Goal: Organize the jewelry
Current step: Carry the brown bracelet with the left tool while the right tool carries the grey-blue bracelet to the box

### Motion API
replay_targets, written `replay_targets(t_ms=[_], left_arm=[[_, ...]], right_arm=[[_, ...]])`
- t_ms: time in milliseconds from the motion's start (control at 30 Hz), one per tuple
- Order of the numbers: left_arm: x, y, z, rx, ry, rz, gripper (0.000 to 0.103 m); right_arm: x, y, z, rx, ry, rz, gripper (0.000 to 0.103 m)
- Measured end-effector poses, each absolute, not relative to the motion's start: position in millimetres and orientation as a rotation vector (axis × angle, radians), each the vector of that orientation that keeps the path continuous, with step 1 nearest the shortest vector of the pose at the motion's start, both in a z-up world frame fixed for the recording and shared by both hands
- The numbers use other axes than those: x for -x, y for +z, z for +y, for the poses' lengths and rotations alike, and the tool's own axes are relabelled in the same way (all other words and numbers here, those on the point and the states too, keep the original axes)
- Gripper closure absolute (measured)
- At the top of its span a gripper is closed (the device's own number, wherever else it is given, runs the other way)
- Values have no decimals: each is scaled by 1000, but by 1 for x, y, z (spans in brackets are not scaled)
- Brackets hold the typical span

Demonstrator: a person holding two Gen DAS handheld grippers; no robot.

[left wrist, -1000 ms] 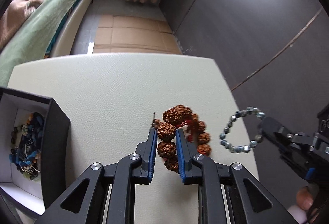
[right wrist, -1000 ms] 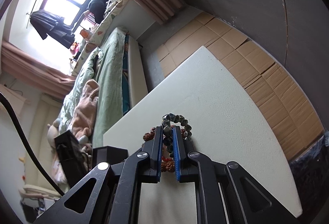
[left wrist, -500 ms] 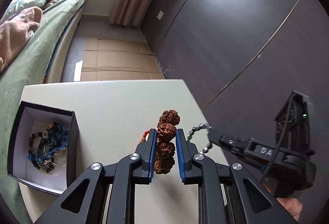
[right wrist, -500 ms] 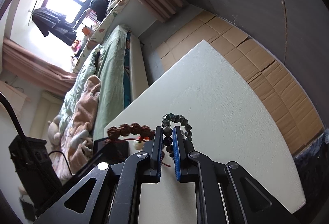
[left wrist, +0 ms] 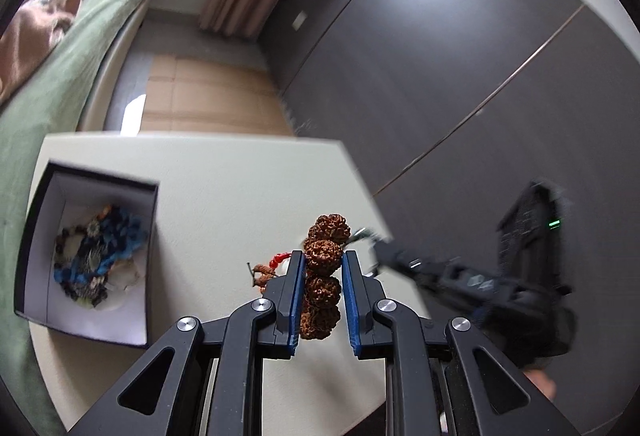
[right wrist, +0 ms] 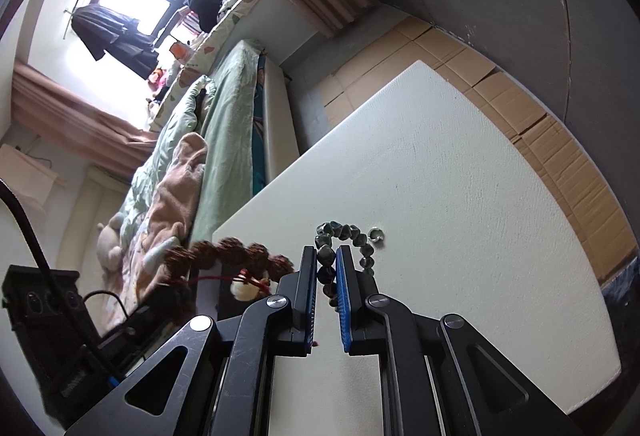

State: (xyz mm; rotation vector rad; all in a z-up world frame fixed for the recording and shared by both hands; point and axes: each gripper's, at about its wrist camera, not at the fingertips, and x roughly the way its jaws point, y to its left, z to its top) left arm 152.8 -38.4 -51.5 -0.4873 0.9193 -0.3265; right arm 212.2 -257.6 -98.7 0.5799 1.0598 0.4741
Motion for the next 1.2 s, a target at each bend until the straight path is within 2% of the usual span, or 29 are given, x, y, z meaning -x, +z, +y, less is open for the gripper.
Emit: replay_targets(t_ms=[133, 767, 933, 1200], left_arm=[[-164, -80, -40, 370, -151, 1027, 84], [-200, -122, -75, 327, -134, 1092, 84], [-197, -120, -80, 354, -159, 1073, 84], [-176, -77, -75, 387, -248, 949, 84]], right_arm=[[-211, -100, -255, -569, 467, 1070, 92], [-211, -96, -270, -574, 432, 1067, 92], [-209, -92, -275, -584, 427, 1057, 92], [-208, -89, -281, -609, 421, 1033, 92]])
